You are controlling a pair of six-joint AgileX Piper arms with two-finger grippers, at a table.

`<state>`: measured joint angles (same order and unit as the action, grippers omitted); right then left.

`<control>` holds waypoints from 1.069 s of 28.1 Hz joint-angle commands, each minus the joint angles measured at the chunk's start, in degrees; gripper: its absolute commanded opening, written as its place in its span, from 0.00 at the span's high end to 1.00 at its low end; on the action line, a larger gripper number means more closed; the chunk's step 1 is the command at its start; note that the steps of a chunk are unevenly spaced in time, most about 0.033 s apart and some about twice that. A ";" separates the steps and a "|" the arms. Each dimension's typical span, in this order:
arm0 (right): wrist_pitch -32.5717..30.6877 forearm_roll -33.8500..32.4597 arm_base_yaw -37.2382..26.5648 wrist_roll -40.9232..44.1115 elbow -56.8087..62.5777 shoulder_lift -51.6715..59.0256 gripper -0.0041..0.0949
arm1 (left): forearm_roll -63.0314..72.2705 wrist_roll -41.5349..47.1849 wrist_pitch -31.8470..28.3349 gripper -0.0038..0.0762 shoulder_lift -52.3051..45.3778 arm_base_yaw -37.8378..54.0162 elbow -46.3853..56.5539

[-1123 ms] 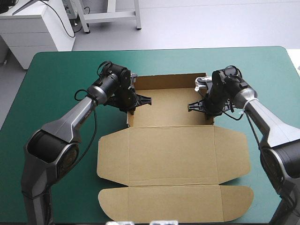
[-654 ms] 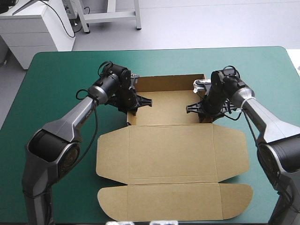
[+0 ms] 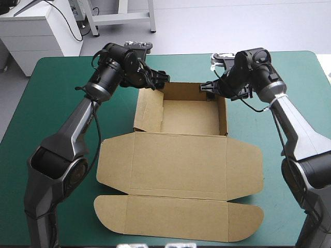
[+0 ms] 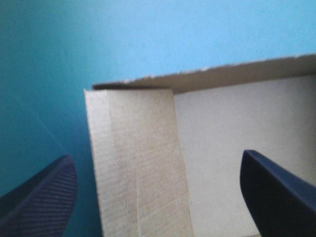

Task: Fold the box

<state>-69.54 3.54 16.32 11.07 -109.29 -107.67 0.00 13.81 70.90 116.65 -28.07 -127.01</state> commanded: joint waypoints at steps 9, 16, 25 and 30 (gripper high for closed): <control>-2.15 -2.77 -0.17 3.96 -0.37 8.16 0.23 | -3.21 -6.37 2.87 0.94 -18.57 -0.41 -0.96; -1.22 -2.77 0.05 5.01 7.61 9.17 0.23 | -5.58 -6.26 2.55 0.94 -29.74 -0.41 13.78; 7.00 -2.10 0.05 5.01 15.68 9.17 0.24 | -6.92 -4.33 -7.73 0.94 -49.59 -0.41 41.19; 8.74 -0.40 0.05 5.01 18.06 7.37 0.24 | -6.81 -4.00 -8.72 0.94 -58.87 -0.41 55.39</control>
<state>-63.02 2.33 16.39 16.17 -90.71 -101.87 -6.85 9.02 65.85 62.45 -28.12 -76.55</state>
